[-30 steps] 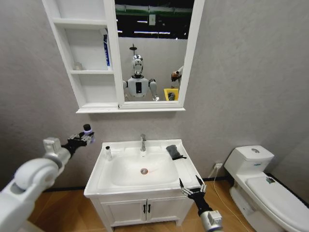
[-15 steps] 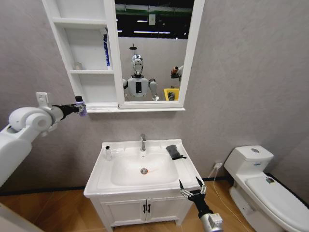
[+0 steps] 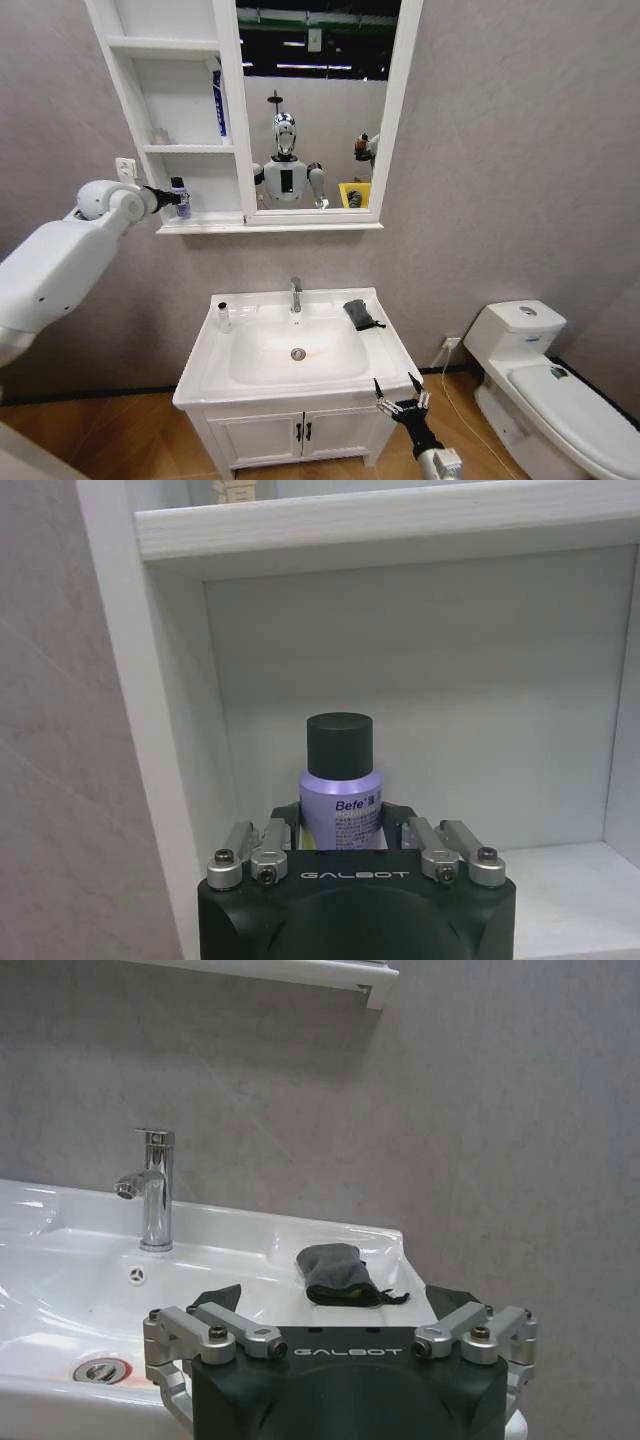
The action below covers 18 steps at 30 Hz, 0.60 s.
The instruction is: Move facial cleanser and shampoo from washbasin to cabinet, then wipe washbasin with towel.
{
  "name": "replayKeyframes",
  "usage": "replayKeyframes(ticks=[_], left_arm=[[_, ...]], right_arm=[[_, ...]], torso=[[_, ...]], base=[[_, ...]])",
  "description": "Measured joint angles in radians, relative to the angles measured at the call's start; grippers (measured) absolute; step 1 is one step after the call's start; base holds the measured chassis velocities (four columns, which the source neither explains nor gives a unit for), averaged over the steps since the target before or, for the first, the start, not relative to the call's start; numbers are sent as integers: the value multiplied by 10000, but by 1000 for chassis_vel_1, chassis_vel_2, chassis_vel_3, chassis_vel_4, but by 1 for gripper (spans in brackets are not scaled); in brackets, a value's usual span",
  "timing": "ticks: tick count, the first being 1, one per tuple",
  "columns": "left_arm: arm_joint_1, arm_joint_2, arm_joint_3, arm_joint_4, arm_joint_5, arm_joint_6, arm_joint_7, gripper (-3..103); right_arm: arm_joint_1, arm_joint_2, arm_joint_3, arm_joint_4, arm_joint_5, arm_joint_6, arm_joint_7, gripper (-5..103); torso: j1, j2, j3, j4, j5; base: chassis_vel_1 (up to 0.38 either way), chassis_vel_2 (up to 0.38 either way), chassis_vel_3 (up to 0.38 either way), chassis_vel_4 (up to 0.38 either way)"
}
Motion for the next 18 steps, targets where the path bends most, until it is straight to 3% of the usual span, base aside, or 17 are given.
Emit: replayKeyframes(ticks=[9,11,14,15,17,18], left_arm=[[-55,-458,-140,605,377,-56,127,41],[-1,-464,-200,607,411,-56,126,45],[197,-377,-482,394,391,-52,30,62],[197,-377,-482,394,391,-52,30,62],[606,104,-886,-353,46,9,-276,73],[606,104,-886,-353,46,9,-276,73]], right_arm=[[120,-36,46,-75,63,7,1,100],[147,-36,46,-78,64,6,1,100],[157,-25,29,-80,61,-8,3,100],[157,-25,29,-80,61,-8,3,100],[155,-3,8,-80,39,-22,12,100],[155,-3,8,-80,39,-22,12,100]], torso=[[0,-1,-1,1,1],[-1,0,-1,0,0],[0,0,-1,-4,-1],[0,0,-1,-4,-1],[0,0,-1,-2,1],[0,0,-1,-2,1]], base=[[0,0,0,0],[0,0,0,0],[0,0,0,0],[0,0,0,0],[0,0,0,0],[0,0,0,0]])
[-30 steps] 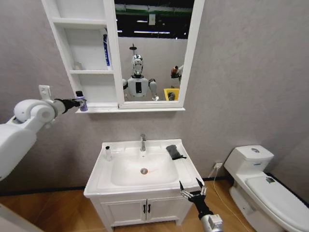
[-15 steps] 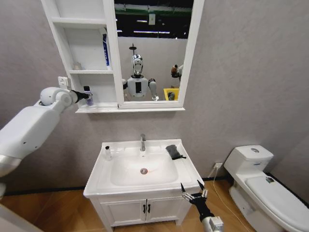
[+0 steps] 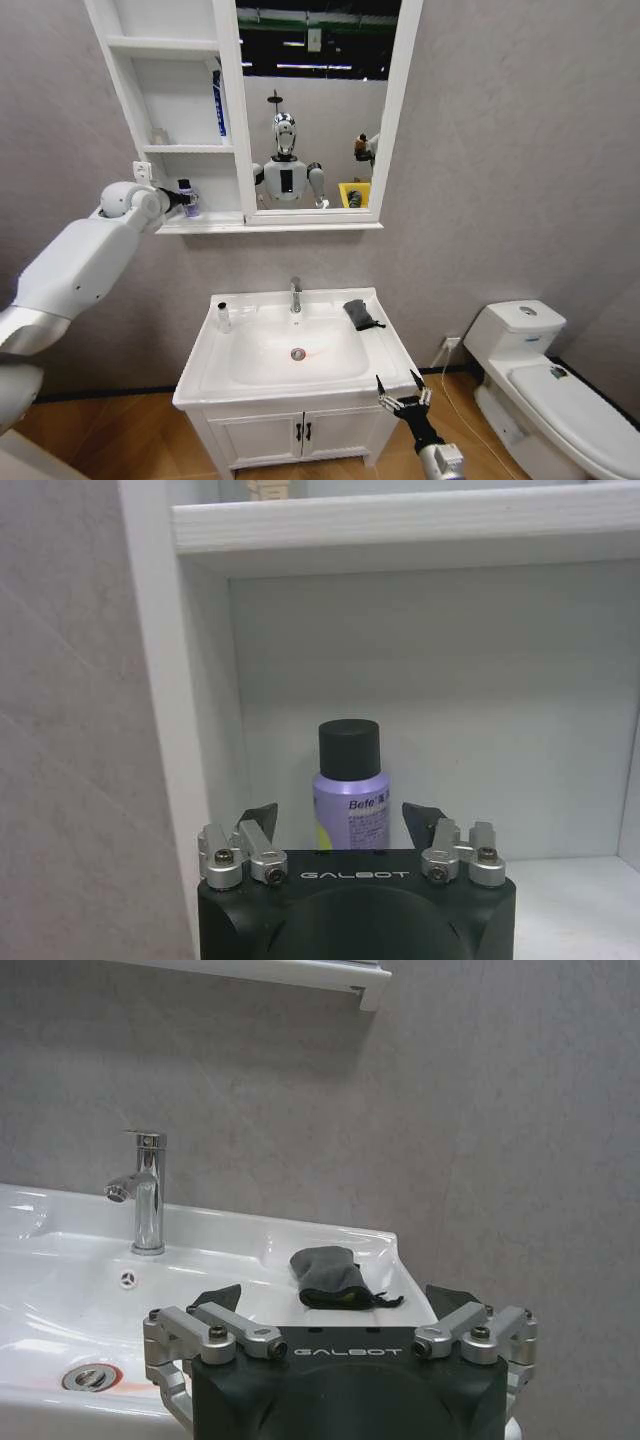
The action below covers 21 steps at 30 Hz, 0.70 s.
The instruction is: Move facial cleanser and shampoo from washbasin to cabinet, then wipe washbasin with towel.
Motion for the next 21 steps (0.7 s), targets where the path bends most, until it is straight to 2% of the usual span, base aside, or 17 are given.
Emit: replayKeyframes(ticks=[2,3,6,7,8,9,10,12,13,15,16,18,19,20,21], left_arm=[[811,714,-590,-1432,-310,2,-194,84],[811,714,-590,-1432,-310,2,-194,84],[2664,1673,-1909,-3691,-613,-153,-331,98],[2664,1673,-1909,-3691,-613,-153,-331,98],[3517,2085,-2376,-4513,-598,-306,-342,99],[3517,2085,-2376,-4513,-598,-306,-342,99],[4610,2704,-2803,-5782,-422,-589,-466,100],[5794,3166,-3246,-6995,21,-1515,-878,100],[5794,3166,-3246,-6995,21,-1515,-878,100],[7104,2943,-3450,-7875,889,-2701,-1494,100],[7104,2943,-3450,-7875,889,-2701,-1494,100],[8443,2230,-3537,-8193,1999,-3530,-1850,100],[9324,1766,-3723,-8181,2722,-3935,-1915,100],[9324,1766,-3723,-8181,2722,-3935,-1915,100],[10215,1201,-3947,-8036,3482,-4294,-1928,100]], right_arm=[[-1,30,-24,0,-17,-12,16,100],[-1,30,-24,0,-17,-12,16,100],[0,50,-85,29,-59,-49,26,100],[0,50,-85,29,-59,-49,26,100],[0,66,-99,51,-76,-61,28,100],[0,66,-99,51,-76,-61,28,100],[-3,90,-107,82,-87,-72,30,100],[-25,114,-101,90,-113,-68,29,100],[-25,114,-101,90,-113,-68,29,100],[-263,199,46,211,-180,23,29,100],[-263,199,46,211,-180,23,29,100],[-503,257,138,393,-193,72,60,100],[-560,281,159,493,-194,78,82,100],[-560,281,159,493,-194,78,82,100],[-585,299,166,592,-188,78,107,100]], torso=[[0,0,0,4,-3],[0,0,0,4,-3],[-5,2,-3,1,0],[-5,2,-3,1,0],[-5,3,-3,1,-11],[-5,3,-3,1,-11],[-4,2,-2,6,-7],[-6,3,-4,12,4],[-6,3,-4,12,4],[-6,4,-3,5,4],[-6,4,-3,5,4],[-5,4,-2,-14,-1],[-2,3,0,-14,-1],[-2,3,0,-14,-1],[-1,3,0,-9,2]], base=[[0,0,0,0],[0,0,0,0],[0,0,0,0],[0,0,0,0],[0,0,0,0],[0,0,0,0],[0,0,0,0],[0,0,0,0],[0,0,0,0],[0,0,0,0],[0,0,0,0],[0,0,0,0],[0,0,0,0],[0,0,0,0],[0,0,0,0]])
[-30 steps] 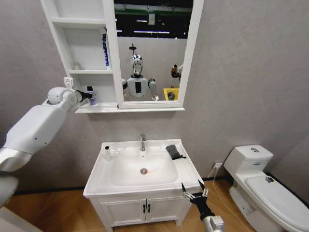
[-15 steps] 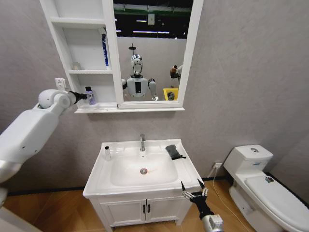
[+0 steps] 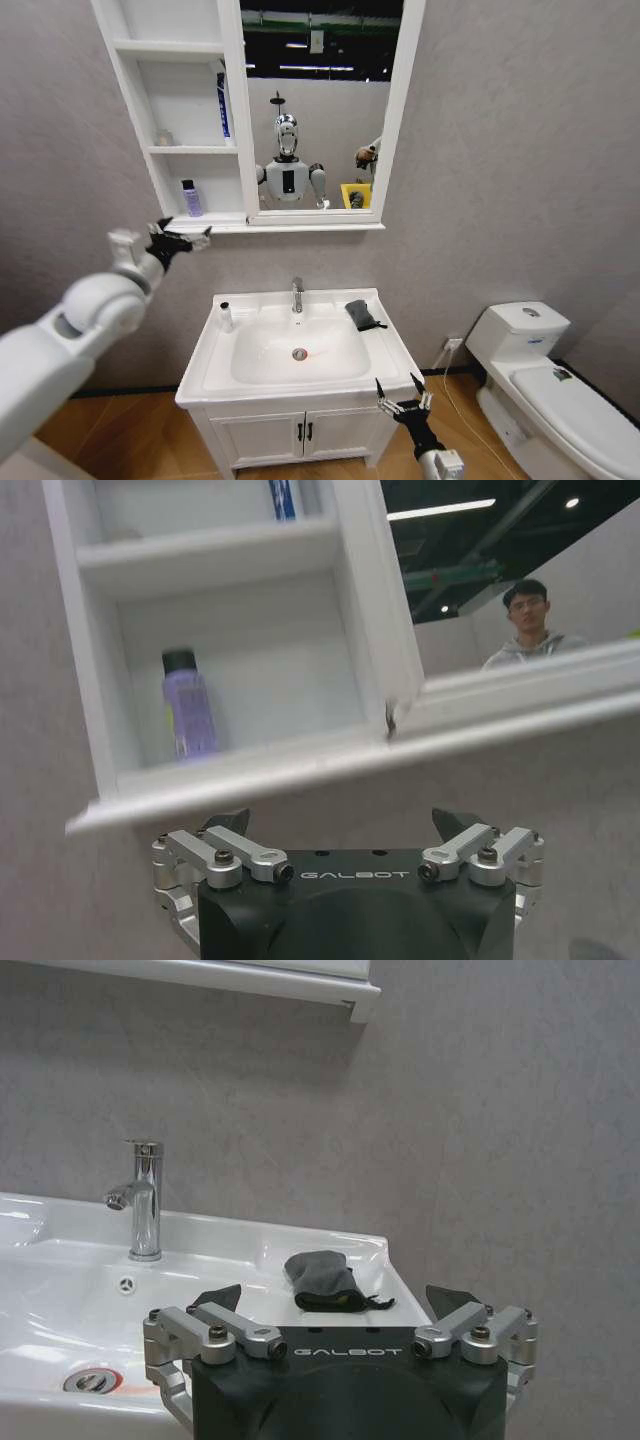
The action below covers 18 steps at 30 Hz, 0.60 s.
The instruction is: Move facial cleanser and shampoo from washbasin to cabinet, then wipe washbasin with towel.
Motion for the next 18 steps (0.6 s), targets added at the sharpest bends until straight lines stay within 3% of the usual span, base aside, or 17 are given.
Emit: replayKeyframes(ticks=[1,2,3,4,5,7,8,11,18], left_arm=[[938,-714,-211,346,895,-358,52,100],[938,-714,-211,346,895,-358,52,100],[1512,-1191,-314,742,1481,-632,187,100],[2124,-1896,-457,1385,2188,-1071,596,100],[2124,-1896,-457,1385,2188,-1071,596,100],[2649,-2999,-675,2692,3095,-1996,1412,100],[2649,-2999,-675,2692,3095,-1996,1412,100],[2591,-3942,-779,4121,3754,-2735,2134,100],[1346,-4733,-498,5883,3864,-2830,2368,99]], right_arm=[[-18,2,15,82,8,1,34,100],[-18,2,15,82,8,1,34,100],[-21,-6,30,141,16,1,46,100],[-42,-33,64,193,53,1,52,100],[-42,-33,64,193,53,1,52,100],[-79,-69,147,229,114,3,63,100],[-79,-69,147,229,114,3,63,100],[-132,-68,195,155,141,62,97,100],[-97,-76,189,128,145,93,103,100]], torso=[[0,-1,0,13,-6],[0,-1,0,13,-6],[0,-1,-1,13,-7],[-1,-1,0,20,-7],[-1,-1,0,20,-7],[-2,-1,0,12,-4],[-2,-1,0,12,-4],[-1,-1,1,12,-4],[0,-2,0,6,0]], base=[[0,0,0,0],[0,0,0,0],[0,0,0,0],[0,0,0,0],[0,0,0,0],[0,0,0,0],[0,0,0,0],[0,0,0,0],[0,0,0,0]])
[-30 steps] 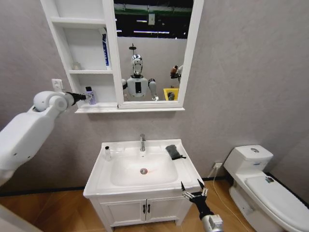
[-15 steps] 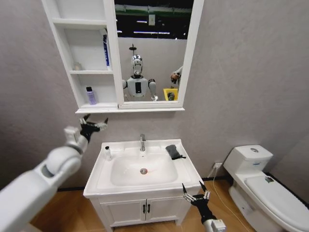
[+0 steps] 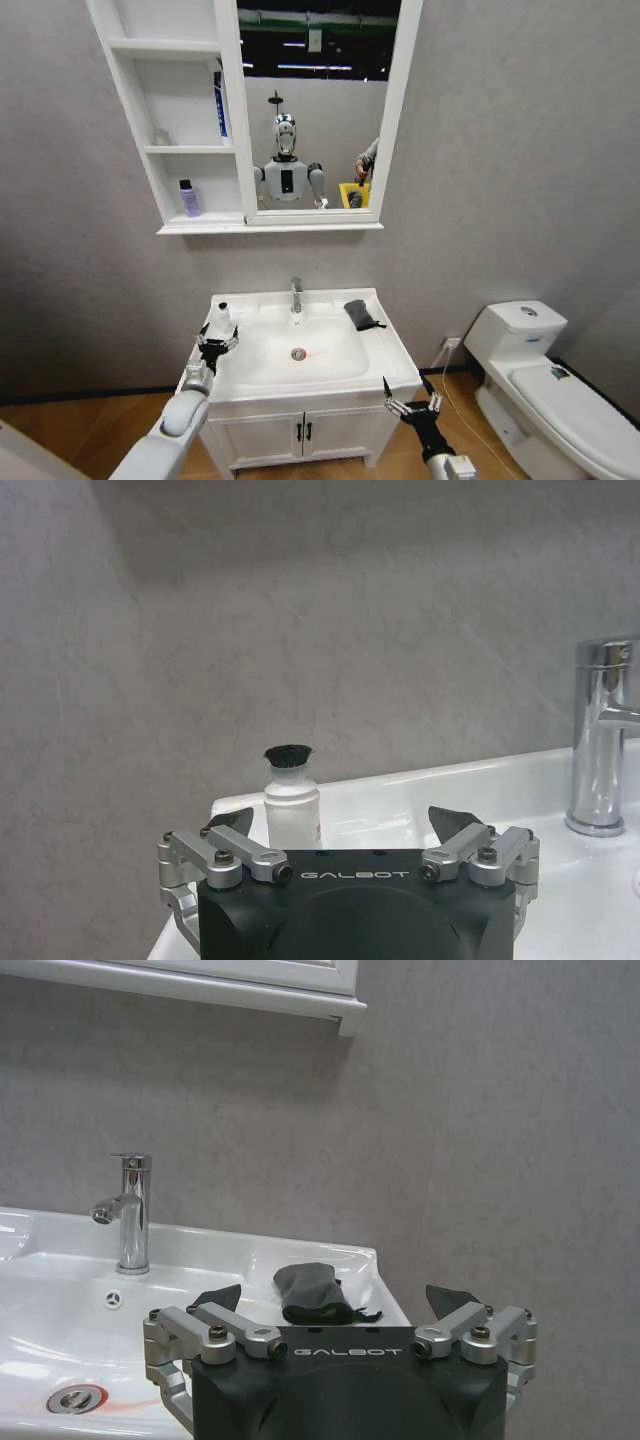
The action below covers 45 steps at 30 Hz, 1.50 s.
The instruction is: Move facial cleanser and shampoo from washbasin to cabinet, then wipe washbasin with towel.
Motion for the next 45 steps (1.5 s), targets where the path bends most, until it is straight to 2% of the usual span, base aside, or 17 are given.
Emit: replayKeyframes(ticks=[9,15,17,18,21,22,23,24,26,27,28,29,31,38,41,43,45], left_arm=[[-1379,-188,11,1779,-395,276,-33,99],[-1783,-297,13,2223,-728,532,84,97],[-1853,-317,35,2269,-800,605,229,87],[-1853,-317,35,2269,-800,605,229,87],[-1884,-325,63,2279,-859,625,476,70],[-1884,-325,63,2279,-859,625,476,70],[-1877,-327,63,2272,-894,623,523,65],[-1817,-328,58,2159,-999,647,569,59],[-1774,-328,56,2073,-1052,685,583,59],[-1689,-315,51,1897,-1110,789,585,49],[-1644,-301,50,1796,-1127,835,581,43],[-1644,-301,50,1796,-1127,835,581,43],[-1595,-273,57,1644,-1172,902,561,34],[-1528,23,112,825,-1393,1102,333,30],[-1552,747,162,-768,-1806,1796,-279,30],[-1591,907,181,-1023,-1915,1943,-419,30],[-1996,1968,294,-2488,-3000,2870,-1209,30]], right_arm=[[167,-165,-9,-184,172,46,-4,100],[270,-192,-42,-267,211,56,-10,100],[319,-210,-42,-318,235,57,-11,100],[319,-210,-42,-318,235,57,-11,100],[332,-217,-36,-358,251,79,-20,100],[332,-217,-36,-358,251,79,-20,100],[331,-217,-37,-358,253,82,-25,100],[334,-214,-43,-358,254,85,-36,100],[343,-210,-48,-359,254,85,-38,100],[380,-193,-65,-368,253,86,-41,100],[400,-186,-87,-371,251,92,-47,100],[400,-186,-87,-371,251,92,-47,100],[416,-176,-115,-372,243,98,-54,100],[400,-172,-128,-358,228,105,-60,100],[393,-187,-112,-336,226,106,-60,100],[393,-190,-111,-333,223,106,-61,100],[414,-193,-132,-307,185,92,-64,100]], torso=[[2,-1,0,6,-1],[1,-1,0,2,-3],[2,-1,1,4,-4],[2,-1,1,4,-4],[1,-1,1,3,-4],[1,-1,1,3,-4],[2,-1,0,3,-4],[1,-1,1,4,-4],[1,-1,1,4,-4],[1,-1,0,4,-4],[1,-1,0,4,-3],[1,-1,0,4,-3],[1,-1,1,5,-4],[1,-1,1,4,-5],[-1,-1,0,3,-6],[-1,0,0,3,-7],[0,-1,0,5,-5]], base=[[0,0,0,0],[0,0,0,0],[0,0,0,0],[0,0,0,0],[0,0,0,0],[0,0,0,0],[0,0,0,0],[0,0,0,0],[0,0,0,0],[0,0,0,0],[0,0,0,0],[0,0,0,0],[0,0,0,0],[0,0,0,0],[0,0,0,0],[0,0,0,0],[0,0,0,0]])
